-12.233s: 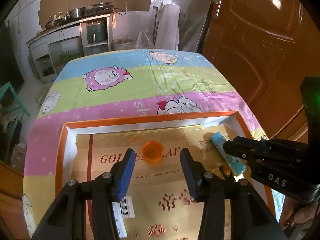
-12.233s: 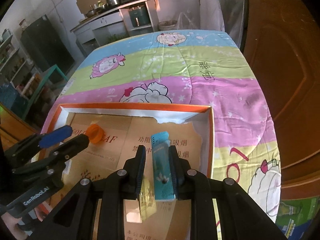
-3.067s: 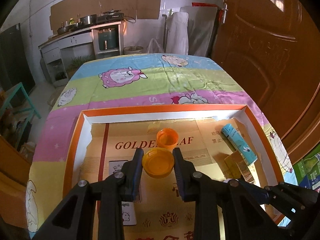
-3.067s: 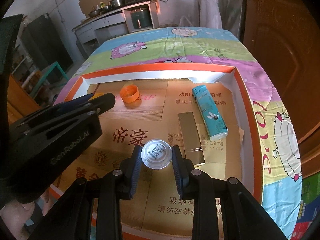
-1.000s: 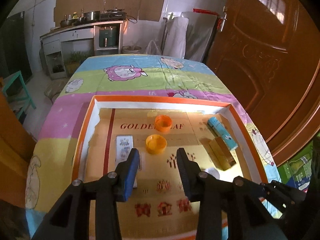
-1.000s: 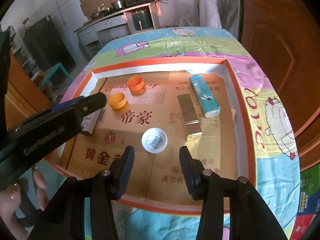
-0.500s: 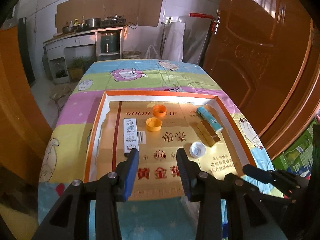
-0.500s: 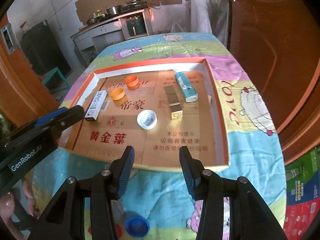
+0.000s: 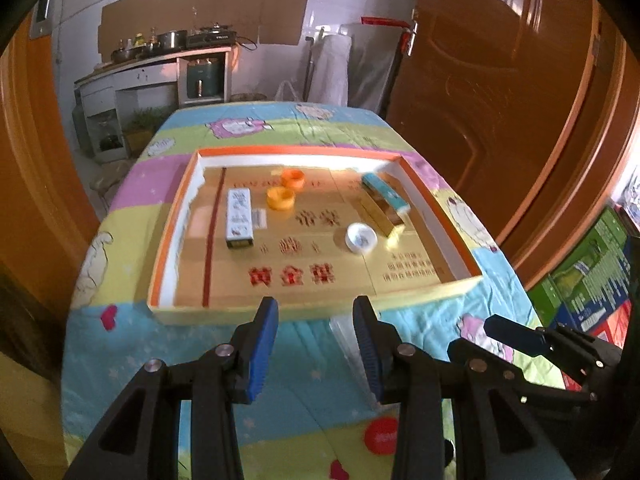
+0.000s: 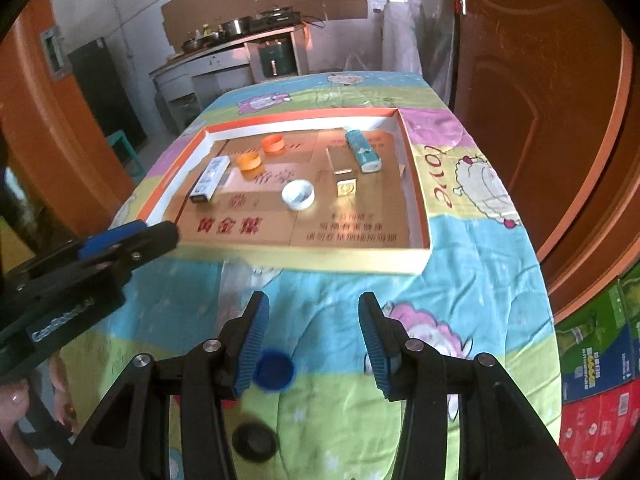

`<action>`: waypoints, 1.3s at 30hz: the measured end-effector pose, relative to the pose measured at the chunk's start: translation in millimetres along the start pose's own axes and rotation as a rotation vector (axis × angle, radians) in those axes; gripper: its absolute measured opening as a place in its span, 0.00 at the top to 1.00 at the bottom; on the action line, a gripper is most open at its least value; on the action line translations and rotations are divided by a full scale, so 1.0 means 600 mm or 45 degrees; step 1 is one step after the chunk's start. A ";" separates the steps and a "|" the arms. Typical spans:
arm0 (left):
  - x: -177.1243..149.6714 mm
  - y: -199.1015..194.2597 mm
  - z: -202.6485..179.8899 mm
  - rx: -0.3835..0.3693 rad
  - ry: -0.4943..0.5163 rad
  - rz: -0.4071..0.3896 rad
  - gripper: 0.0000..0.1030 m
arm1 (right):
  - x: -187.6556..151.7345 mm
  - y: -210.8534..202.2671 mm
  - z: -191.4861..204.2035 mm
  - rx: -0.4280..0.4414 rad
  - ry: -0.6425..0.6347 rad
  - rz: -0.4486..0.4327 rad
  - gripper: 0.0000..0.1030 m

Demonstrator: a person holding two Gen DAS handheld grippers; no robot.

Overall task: Organize rigid objects
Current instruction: 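Withdraw both tools from the lid toward the clear tube and black cap, then grasp the clear bead-filled tube with the left tool while the right tool grasps the black cap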

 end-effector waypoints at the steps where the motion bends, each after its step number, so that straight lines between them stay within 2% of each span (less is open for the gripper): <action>1: -0.007 0.001 -0.002 -0.004 -0.001 0.007 0.62 | -0.008 -0.004 0.002 0.001 -0.011 -0.004 0.53; 11: -0.040 0.005 -0.013 -0.011 0.010 0.020 0.62 | -0.064 -0.020 0.026 0.051 -0.086 -0.015 0.53; 17: -0.048 0.000 -0.017 -0.012 0.016 -0.008 0.62 | -0.089 -0.022 0.040 0.084 -0.109 -0.004 0.53; 25: -0.057 0.008 -0.023 -0.021 0.030 0.005 0.62 | -0.131 -0.017 0.060 0.139 -0.167 0.034 0.53; 32: -0.059 0.025 -0.040 -0.026 0.058 0.028 0.62 | -0.147 -0.006 0.063 0.132 -0.201 0.060 0.53; 33: -0.060 0.029 -0.042 -0.026 0.060 0.034 0.62 | -0.148 -0.004 0.063 0.132 -0.198 0.064 0.54; 35: -0.061 0.036 -0.046 -0.025 0.060 0.042 0.62 | -0.149 -0.001 0.060 0.131 -0.189 0.072 0.69; 39: -0.061 0.057 -0.050 0.004 0.054 0.066 0.62 | -0.148 -0.001 0.057 0.129 -0.195 0.071 0.69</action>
Point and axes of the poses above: each gripper's, at about its wrist camera, not at the fingertips, and y roughly the way its jaws point, z to its left, x to its top, the point moved 8 cm from there along y, roughly the way its jaws point
